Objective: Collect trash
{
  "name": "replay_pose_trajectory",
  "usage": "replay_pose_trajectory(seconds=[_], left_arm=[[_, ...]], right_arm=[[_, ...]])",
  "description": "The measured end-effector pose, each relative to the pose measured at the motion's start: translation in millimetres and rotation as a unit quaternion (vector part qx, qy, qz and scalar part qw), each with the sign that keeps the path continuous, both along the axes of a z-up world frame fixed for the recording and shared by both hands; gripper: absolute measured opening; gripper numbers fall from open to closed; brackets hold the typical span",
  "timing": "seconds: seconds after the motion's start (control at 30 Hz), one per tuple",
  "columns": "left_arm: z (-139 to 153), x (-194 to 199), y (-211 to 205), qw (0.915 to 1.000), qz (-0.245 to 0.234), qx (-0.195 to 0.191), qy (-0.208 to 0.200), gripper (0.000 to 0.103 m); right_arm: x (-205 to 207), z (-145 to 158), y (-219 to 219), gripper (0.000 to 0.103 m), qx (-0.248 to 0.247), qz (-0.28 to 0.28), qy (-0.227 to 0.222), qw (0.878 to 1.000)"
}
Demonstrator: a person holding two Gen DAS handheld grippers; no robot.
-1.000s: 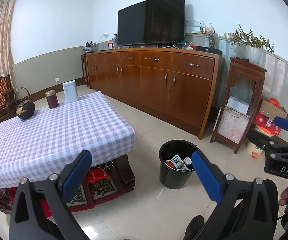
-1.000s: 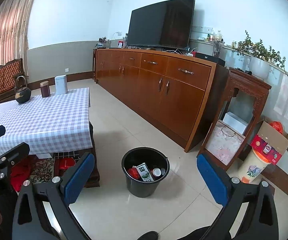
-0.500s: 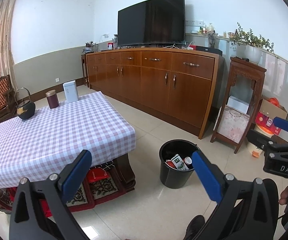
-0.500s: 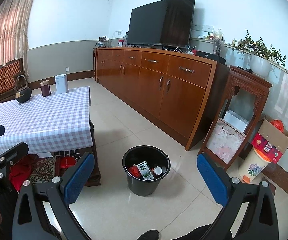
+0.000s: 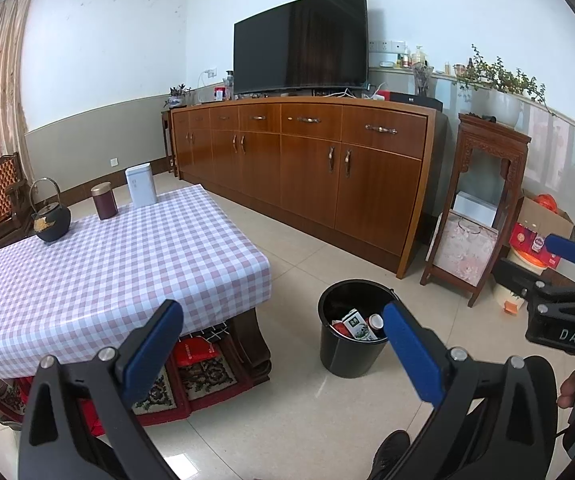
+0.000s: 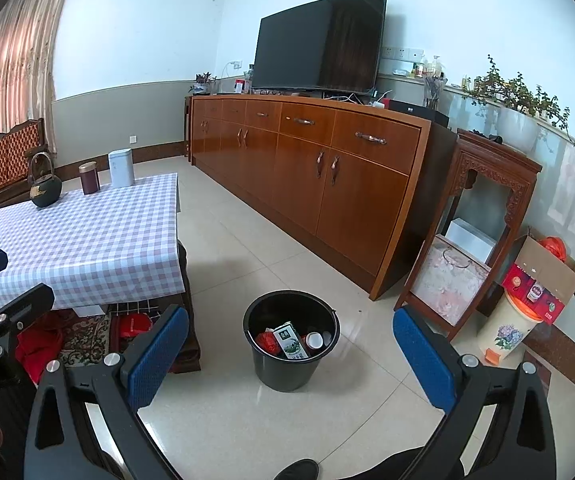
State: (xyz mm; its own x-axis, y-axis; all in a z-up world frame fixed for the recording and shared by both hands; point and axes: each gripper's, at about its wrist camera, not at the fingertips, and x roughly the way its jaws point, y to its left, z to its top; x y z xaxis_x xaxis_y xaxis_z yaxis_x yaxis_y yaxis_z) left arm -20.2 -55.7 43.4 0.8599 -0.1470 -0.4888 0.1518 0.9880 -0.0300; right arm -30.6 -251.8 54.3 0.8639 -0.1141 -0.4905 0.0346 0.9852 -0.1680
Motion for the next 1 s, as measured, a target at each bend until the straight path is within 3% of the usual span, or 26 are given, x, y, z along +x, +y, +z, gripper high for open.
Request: replay_pose_trajectory(seconds=[1.0], left_arm=[[-0.2,0.2,-4.3,1.0,-0.006,0.004,0.001,0.101]], right_arm=[[1.4,0.8,-6.2,0.103,0.005,-0.006,0.002,1.0]])
